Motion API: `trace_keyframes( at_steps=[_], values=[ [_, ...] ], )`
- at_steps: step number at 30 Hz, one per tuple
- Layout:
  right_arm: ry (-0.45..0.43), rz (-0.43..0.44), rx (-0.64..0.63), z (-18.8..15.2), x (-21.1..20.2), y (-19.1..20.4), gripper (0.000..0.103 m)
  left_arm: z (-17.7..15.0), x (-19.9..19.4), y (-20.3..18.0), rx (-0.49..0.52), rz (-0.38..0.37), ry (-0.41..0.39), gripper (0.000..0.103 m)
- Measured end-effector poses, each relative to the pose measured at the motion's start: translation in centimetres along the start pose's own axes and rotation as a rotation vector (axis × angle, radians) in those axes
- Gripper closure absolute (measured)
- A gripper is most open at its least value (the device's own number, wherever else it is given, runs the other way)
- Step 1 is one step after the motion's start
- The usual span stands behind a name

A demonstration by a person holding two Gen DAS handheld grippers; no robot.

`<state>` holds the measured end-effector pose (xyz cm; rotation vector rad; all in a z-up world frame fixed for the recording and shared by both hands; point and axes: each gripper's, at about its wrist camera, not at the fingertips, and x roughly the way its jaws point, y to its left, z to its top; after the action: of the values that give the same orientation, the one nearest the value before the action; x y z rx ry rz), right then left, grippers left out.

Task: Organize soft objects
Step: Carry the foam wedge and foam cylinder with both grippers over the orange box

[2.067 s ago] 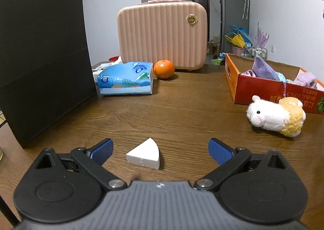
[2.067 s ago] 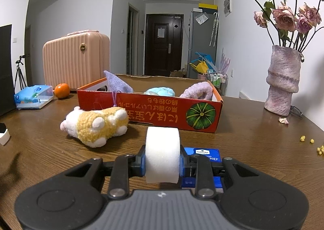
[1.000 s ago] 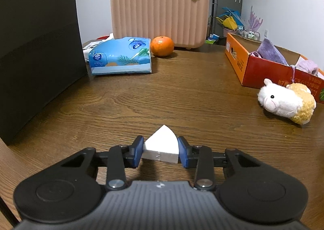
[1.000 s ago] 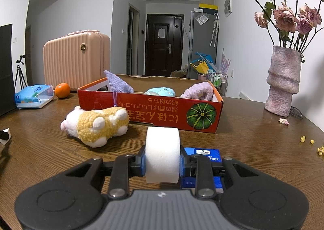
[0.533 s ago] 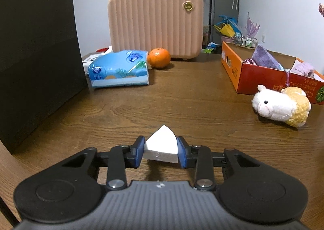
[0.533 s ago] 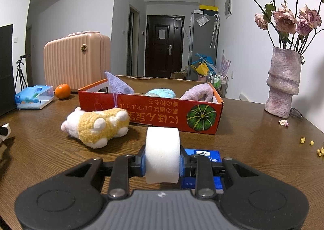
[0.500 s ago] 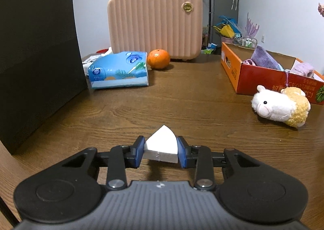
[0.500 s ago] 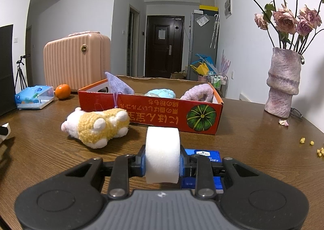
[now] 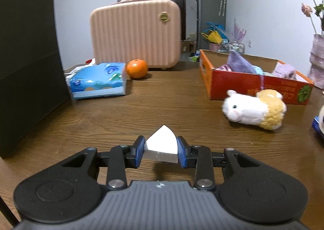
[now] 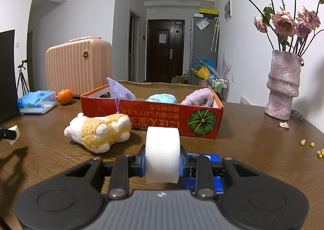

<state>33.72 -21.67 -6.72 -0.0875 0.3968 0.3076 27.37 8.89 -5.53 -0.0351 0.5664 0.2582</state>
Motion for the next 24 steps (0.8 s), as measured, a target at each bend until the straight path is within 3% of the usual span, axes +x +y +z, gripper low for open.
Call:
trace_keyframes(
  at_steps=[24],
  values=[
    [-0.042, 0.04, 0.003, 0.1, -0.9, 0.6, 0.074, -0.1, -1.6, -10.0, 0.106, -0.158, -0.026, 0.068]
  ],
)
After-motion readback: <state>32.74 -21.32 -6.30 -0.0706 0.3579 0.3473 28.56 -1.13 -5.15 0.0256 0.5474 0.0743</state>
